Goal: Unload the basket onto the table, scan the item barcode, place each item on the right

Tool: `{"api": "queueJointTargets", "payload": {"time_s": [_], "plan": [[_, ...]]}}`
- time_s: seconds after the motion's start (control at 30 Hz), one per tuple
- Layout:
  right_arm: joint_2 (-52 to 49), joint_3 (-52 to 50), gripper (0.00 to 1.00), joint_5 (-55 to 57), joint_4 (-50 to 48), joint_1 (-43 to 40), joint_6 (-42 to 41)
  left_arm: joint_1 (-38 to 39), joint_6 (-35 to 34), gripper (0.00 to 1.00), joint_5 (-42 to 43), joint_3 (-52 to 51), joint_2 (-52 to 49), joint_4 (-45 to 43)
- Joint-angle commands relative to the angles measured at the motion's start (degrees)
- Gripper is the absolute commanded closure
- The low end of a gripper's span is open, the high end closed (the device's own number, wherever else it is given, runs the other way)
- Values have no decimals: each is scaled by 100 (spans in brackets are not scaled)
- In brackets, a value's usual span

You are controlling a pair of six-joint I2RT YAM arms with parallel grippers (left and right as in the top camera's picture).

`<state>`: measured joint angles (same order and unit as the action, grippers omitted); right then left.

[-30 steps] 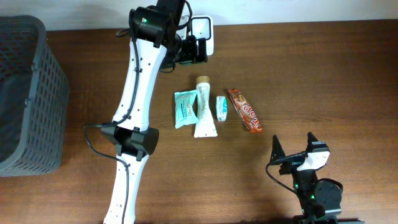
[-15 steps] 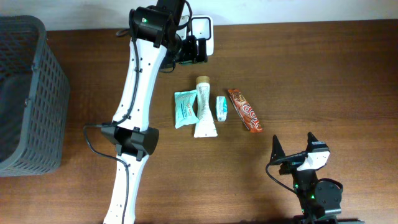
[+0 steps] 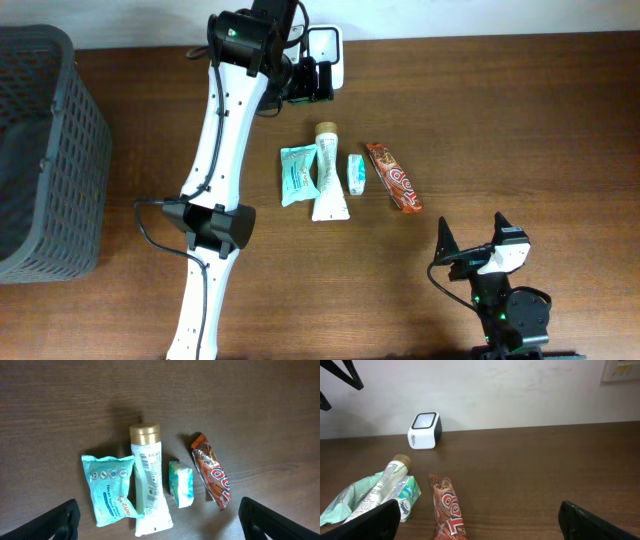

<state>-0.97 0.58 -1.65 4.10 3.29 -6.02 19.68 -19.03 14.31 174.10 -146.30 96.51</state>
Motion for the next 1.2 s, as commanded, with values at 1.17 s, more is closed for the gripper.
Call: {"api": "queueJointTargets", "payload": {"time_s": [1.17], "plan": [[17, -26, 1, -70, 24, -39, -22, -990, -358, 1, -1965, 4, -168, 22]]}}
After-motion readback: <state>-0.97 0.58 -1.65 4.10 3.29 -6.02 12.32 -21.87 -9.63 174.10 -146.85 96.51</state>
